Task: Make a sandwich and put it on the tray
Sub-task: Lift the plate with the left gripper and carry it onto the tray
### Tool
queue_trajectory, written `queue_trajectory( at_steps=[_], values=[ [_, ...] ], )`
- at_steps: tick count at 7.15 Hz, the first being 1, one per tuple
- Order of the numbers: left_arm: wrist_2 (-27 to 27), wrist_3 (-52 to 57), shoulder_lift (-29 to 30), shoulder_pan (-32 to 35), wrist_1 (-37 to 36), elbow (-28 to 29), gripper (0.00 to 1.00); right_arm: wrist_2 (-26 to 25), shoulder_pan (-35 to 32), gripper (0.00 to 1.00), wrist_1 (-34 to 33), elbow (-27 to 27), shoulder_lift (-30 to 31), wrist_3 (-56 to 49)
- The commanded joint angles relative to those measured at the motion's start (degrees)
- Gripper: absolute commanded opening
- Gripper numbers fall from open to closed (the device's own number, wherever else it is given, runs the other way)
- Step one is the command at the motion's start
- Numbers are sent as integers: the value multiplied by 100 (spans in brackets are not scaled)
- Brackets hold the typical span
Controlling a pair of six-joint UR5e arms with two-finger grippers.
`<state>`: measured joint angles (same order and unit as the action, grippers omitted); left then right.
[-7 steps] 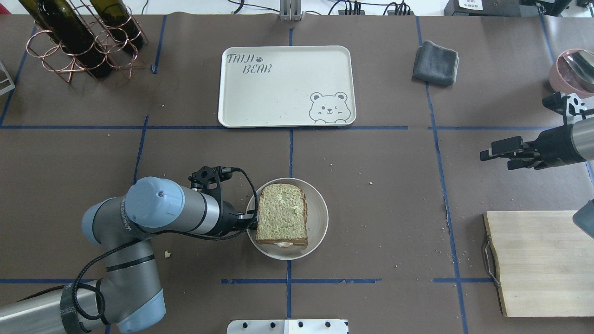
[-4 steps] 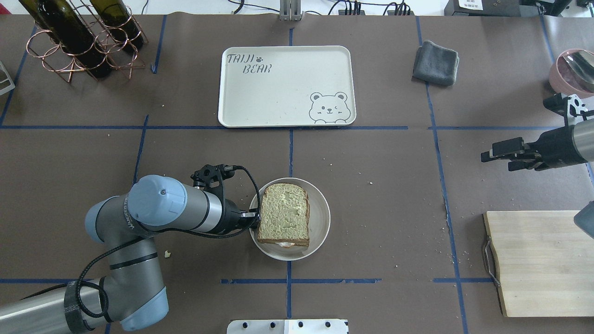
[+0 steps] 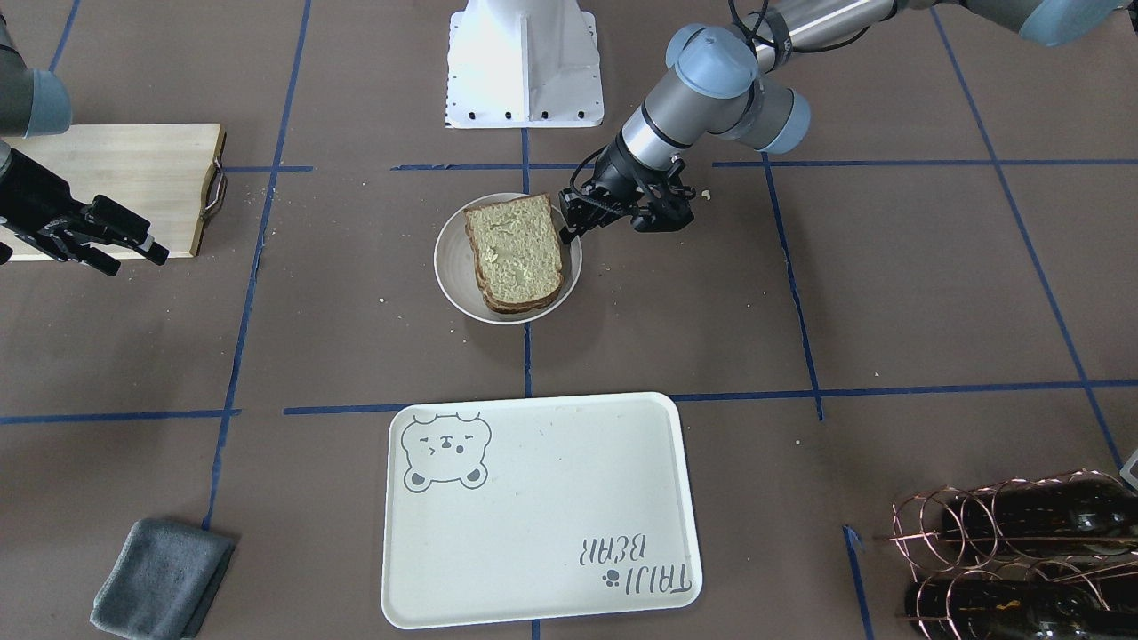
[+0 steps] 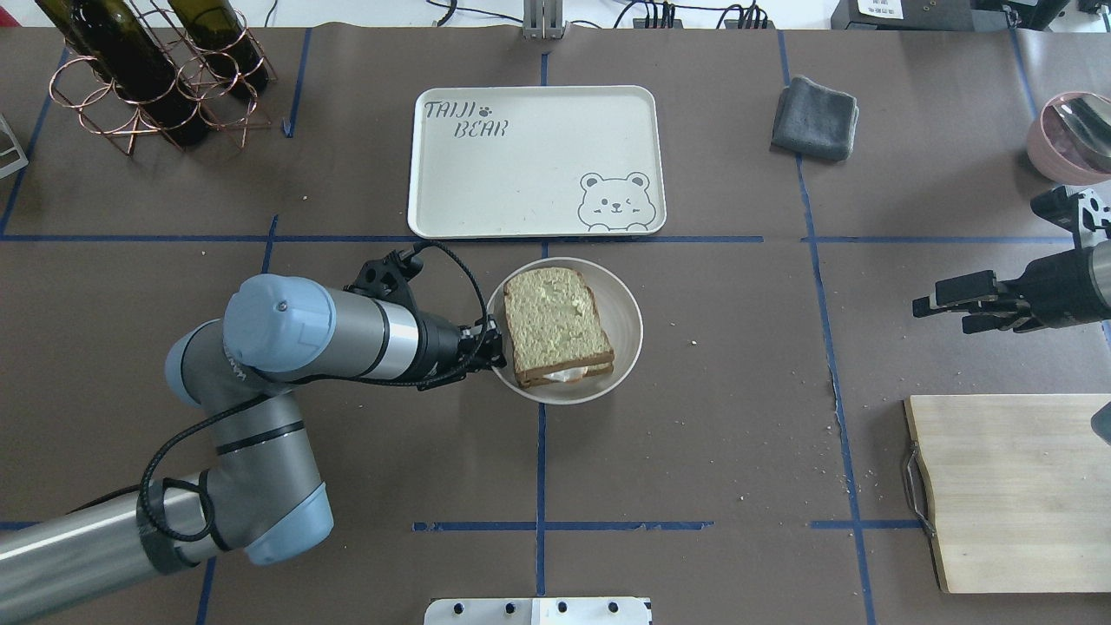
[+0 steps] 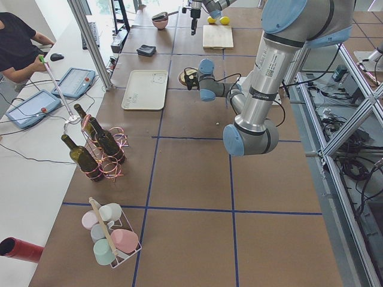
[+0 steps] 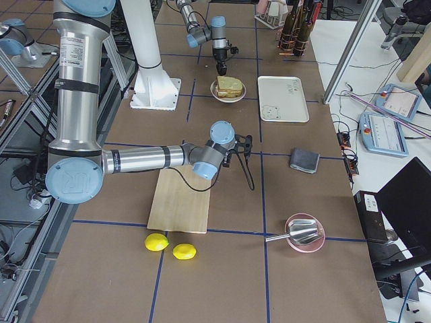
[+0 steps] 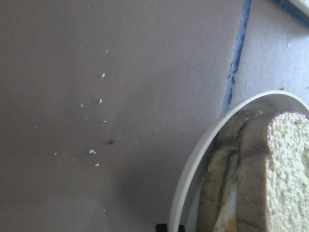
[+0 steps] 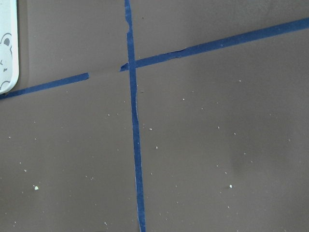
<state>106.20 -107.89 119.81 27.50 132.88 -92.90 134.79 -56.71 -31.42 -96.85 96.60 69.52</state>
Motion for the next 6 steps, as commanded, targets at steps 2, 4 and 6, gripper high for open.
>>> queue_trajectory(
  at_steps=[2, 4, 6],
  values=[
    [-467, -1031, 1489, 755, 1, 1947, 0, 12, -7, 100, 101, -18, 158, 0],
    [-565, -1093, 2069, 1037, 9, 2789, 0, 3, -7, 100, 101, -27, 175, 0],
    [-741, -1032, 2143, 1021, 80, 3110, 0, -6, 2, 100, 101, -27, 167, 0]
  ],
)
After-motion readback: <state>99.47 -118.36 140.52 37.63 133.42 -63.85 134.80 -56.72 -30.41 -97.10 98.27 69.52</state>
